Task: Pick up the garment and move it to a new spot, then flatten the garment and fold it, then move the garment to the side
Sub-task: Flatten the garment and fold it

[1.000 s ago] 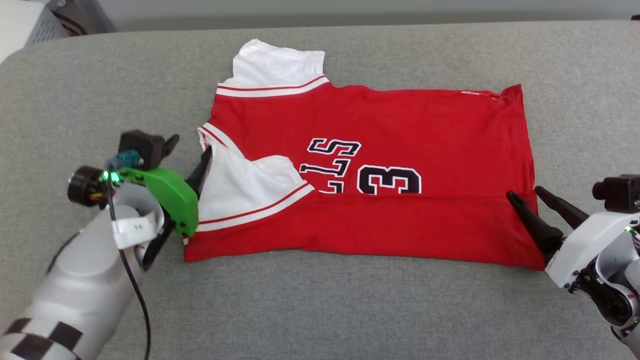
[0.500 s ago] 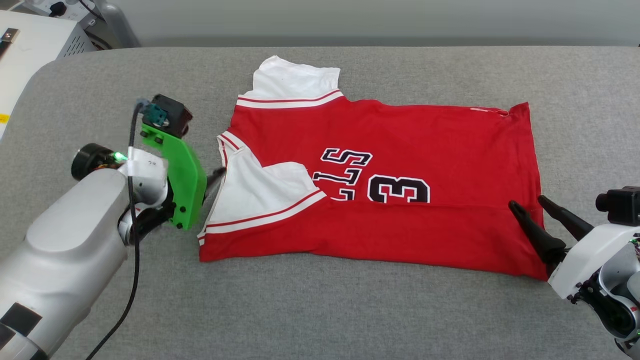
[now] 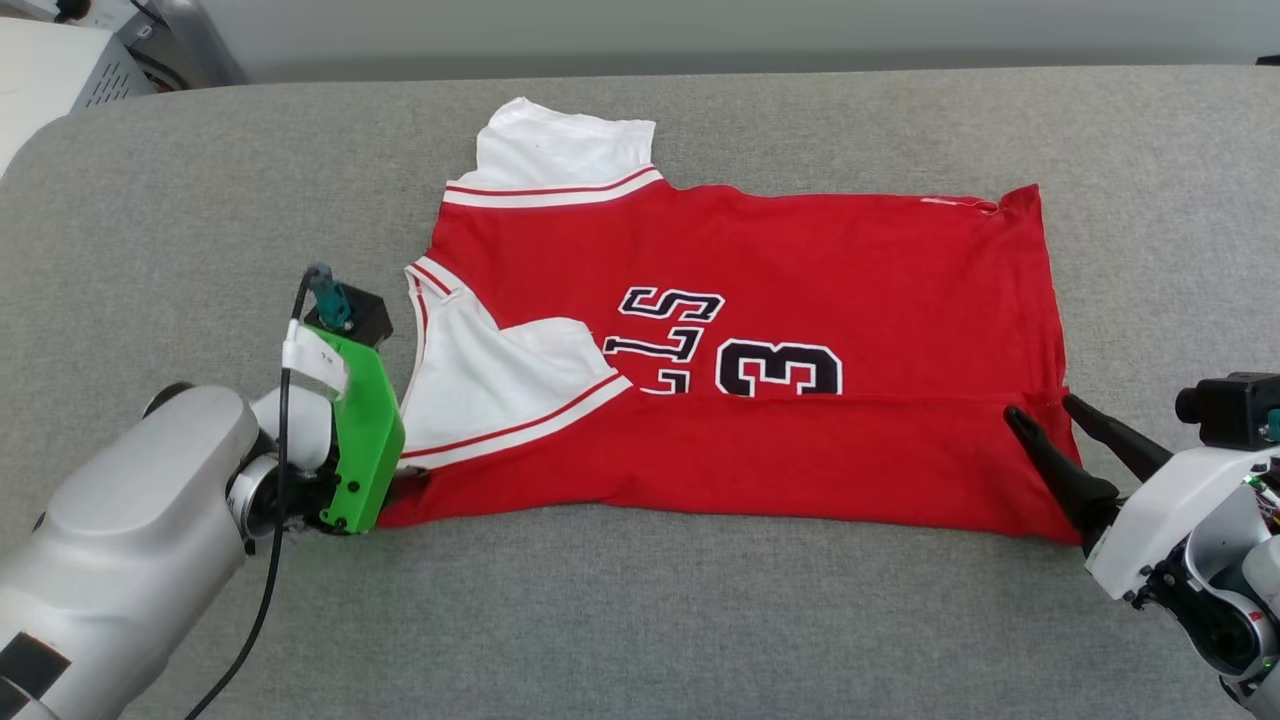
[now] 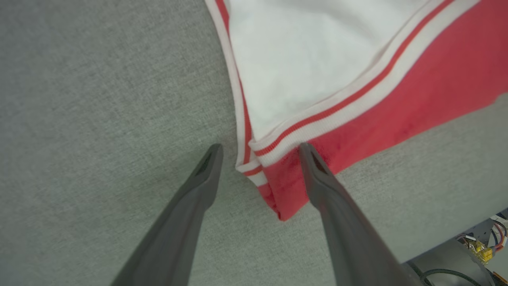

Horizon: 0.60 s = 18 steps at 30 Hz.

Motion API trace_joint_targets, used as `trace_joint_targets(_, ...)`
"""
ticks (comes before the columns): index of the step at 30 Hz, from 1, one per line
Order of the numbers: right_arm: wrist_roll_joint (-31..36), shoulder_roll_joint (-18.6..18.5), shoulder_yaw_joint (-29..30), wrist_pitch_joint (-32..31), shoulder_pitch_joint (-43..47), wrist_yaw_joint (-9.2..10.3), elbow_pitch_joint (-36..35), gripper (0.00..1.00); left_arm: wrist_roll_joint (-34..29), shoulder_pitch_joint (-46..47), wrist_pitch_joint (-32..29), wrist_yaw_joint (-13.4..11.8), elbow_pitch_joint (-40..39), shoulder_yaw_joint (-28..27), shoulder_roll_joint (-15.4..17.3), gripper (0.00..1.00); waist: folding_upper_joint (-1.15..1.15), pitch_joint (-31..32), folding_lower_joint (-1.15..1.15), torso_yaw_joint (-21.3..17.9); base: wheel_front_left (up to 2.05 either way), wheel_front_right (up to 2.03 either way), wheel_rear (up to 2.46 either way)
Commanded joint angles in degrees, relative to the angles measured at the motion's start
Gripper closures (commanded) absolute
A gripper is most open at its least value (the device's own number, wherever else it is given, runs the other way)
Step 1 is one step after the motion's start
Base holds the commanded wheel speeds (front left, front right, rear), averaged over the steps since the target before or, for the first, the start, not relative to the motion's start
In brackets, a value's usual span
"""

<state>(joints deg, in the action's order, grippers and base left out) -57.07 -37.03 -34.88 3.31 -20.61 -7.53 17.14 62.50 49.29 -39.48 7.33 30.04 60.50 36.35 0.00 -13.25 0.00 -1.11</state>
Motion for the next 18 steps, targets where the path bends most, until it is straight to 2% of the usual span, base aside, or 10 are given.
trace_joint_targets(1, 0.2, 0.3, -0.2, -0.1, -1.1, 0.04, 0.1, 0.0, 0.2, -1.5, -0.5, 0.1, 0.8, 0.5, 0.0, 0.0, 0.0, -0.7, 0.0, -0.7, 0.0, 0.0, 0.0)
trace_joint_targets(10, 0.2, 0.4, -1.2, 0.1, -2.8, 0.04, 0.8, 0.0, 0.9, -4.4, -0.9, 0.1, 4.6, 3.4, -1.5, 0.0, 0.0, -1.6, 0.0, -1.7, 0.0, 0.0, 0.0)
trace_joint_targets(12, 1.3, 0.0, -1.4, 0.0, -3.5, 0.04, 1.0, 0.0, 1.3, -4.6, -0.3, 0.1, 4.6, 3.7, -1.8, 0.73, 0.0, -1.4, 0.0, -1.7, 0.0, 0.0, 0.0)
trace_joint_targets(13, 1.7, -0.3, -1.2, 0.1, -4.0, 0.04, 1.1, 0.0, 1.8, -4.7, 0.4, 0.1, 4.6, 3.6, -1.9, 1.0, 0.0, -1.3, 0.0, -1.8, 0.0, 0.0, 0.0)
trace_joint_targets(18, 4.3, -2.0, -0.4, -1.4, -6.3, 0.04, 0.2, 0.0, 2.1, -4.3, 5.5, 0.1, 3.2, 2.8, -0.8, 1.0, 0.0, -0.1, 0.0, -2.0, 0.0, 0.0, 0.0)
